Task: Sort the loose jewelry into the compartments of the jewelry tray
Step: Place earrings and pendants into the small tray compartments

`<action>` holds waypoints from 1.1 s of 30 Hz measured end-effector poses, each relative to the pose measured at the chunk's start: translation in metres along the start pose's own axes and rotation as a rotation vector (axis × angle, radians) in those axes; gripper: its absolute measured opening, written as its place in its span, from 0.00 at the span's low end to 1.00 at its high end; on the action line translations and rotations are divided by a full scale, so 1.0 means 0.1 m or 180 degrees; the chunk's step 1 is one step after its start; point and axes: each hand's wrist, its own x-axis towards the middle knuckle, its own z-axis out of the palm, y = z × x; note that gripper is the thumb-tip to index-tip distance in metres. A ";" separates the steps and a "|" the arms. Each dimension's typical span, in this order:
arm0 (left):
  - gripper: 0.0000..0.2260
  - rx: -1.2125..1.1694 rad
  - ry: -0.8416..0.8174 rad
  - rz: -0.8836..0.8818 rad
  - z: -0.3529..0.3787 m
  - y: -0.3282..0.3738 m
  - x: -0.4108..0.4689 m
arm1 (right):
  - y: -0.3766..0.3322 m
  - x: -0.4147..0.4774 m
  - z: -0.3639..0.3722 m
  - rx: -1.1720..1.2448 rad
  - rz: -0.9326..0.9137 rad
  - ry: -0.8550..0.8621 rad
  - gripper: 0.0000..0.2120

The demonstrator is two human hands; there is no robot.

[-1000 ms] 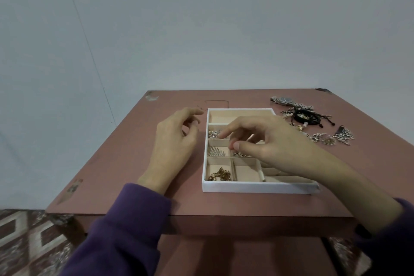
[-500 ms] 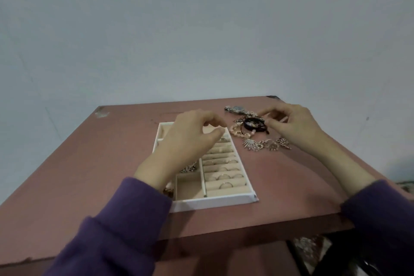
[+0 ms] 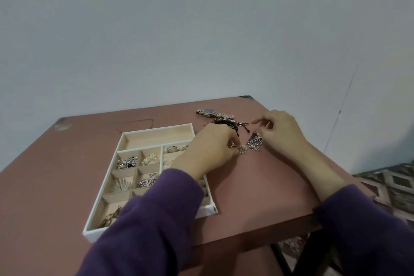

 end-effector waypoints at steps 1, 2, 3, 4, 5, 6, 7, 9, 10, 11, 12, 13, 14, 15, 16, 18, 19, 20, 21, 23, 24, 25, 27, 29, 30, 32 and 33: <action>0.09 0.0032 -0.0029 -0.0020 0.03 0.00 0.02 | 0.02 0.01 0.00 -0.0076 0.0023 -0.0030 0.16; 0.10 0.0068 -0.0055 -0.0043 0.06 0.00 0.05 | 0.04 0.00 -0.01 -0.0147 0.0059 -0.0100 0.16; 0.10 0.0110 -0.0074 -0.0059 0.09 0.00 0.07 | 0.04 0.00 -0.02 -0.0195 0.0114 -0.0194 0.16; 0.11 0.0154 -0.0091 -0.0067 0.11 0.01 0.09 | 0.04 -0.01 -0.03 -0.0232 0.0176 -0.0277 0.15; 0.11 0.0190 -0.0098 -0.0063 0.12 0.02 0.11 | 0.04 -0.02 -0.03 -0.0265 0.0230 -0.0326 0.13; 0.10 0.0204 -0.0091 -0.0053 0.13 0.02 0.12 | 0.04 -0.03 -0.03 -0.0303 0.0270 -0.0350 0.12; 0.09 0.0197 -0.0072 -0.0042 0.13 0.03 0.13 | 0.04 -0.03 -0.03 -0.0339 0.0304 -0.0368 0.13; 0.07 0.0137 -0.0043 -0.0054 0.14 0.04 0.14 | 0.05 -0.04 -0.03 -0.0410 0.0368 -0.0455 0.17; 0.06 0.0102 -0.0044 -0.0074 0.14 0.04 0.15 | 0.05 -0.04 -0.03 -0.0439 0.0386 -0.0502 0.18; 0.06 0.0062 -0.0042 -0.0095 0.14 0.05 0.15 | 0.05 -0.04 -0.03 -0.0444 0.0403 -0.0540 0.18; 0.05 0.0007 -0.0037 -0.0125 0.13 0.05 0.15 | 0.05 -0.04 -0.03 -0.0424 0.0424 -0.0570 0.17; 0.05 -0.0074 -0.0012 -0.0145 0.11 0.06 0.14 | 0.05 -0.03 -0.03 -0.0364 0.0447 -0.0588 0.15; 0.04 -0.0174 0.0028 -0.0163 0.09 0.07 0.12 | 0.05 -0.03 -0.03 -0.0265 0.0471 -0.0608 0.13; 0.03 -0.0266 0.0086 -0.0174 0.06 0.08 0.11 | 0.04 -0.03 -0.03 -0.0136 0.0473 -0.0632 0.10; 0.03 -0.0329 0.0147 -0.0183 0.03 0.08 0.09 | 0.03 -0.02 -0.03 -0.0007 0.0475 -0.0678 0.06; 0.04 -0.0418 0.0230 -0.0184 -0.03 0.08 0.07 | 0.00 -0.03 -0.06 0.0177 0.0458 -0.0792 0.05; 0.04 -0.0455 0.0249 -0.0180 -0.06 0.08 0.05 | 0.00 -0.03 -0.06 0.0237 0.0466 -0.0832 0.06; 0.04 -0.0469 0.0265 -0.0184 -0.08 0.08 0.04 | 0.00 -0.03 -0.06 0.0279 0.0482 -0.0857 0.06; 0.04 -0.0469 0.0287 -0.0189 -0.10 0.07 0.03 | -0.01 -0.03 -0.06 0.0333 0.0498 -0.0871 0.05; 0.04 -0.0491 0.0327 -0.0204 -0.12 0.06 0.01 | -0.02 -0.05 -0.07 0.0418 0.0511 -0.0854 0.04; 0.03 -0.0506 0.0350 -0.0204 -0.13 0.05 0.00 | -0.03 -0.05 -0.06 0.0426 0.0477 -0.0827 0.04; 0.03 -0.0518 0.0374 -0.0201 -0.14 0.04 -0.01 | -0.04 -0.06 -0.06 0.0431 0.0424 -0.0789 0.04; 0.03 -0.0557 0.0407 -0.0196 -0.16 0.02 -0.04 | -0.05 -0.06 -0.06 0.0441 0.0327 -0.0724 0.06; 0.03 -0.0612 0.0419 -0.0216 -0.18 -0.01 -0.05 | -0.05 -0.06 -0.05 0.0380 0.0254 -0.0674 0.08; 0.03 -0.0629 0.0418 -0.0232 -0.19 -0.02 -0.06 | -0.05 -0.06 -0.04 0.0340 0.0209 -0.0649 0.10; 0.04 -0.0643 0.0403 -0.0257 -0.20 -0.04 -0.07 | -0.05 -0.06 -0.03 0.0304 0.0114 -0.0598 0.11; 0.04 -0.0646 0.0399 -0.0263 -0.20 -0.05 -0.08 | -0.05 -0.07 -0.03 0.0288 0.0065 -0.0568 0.12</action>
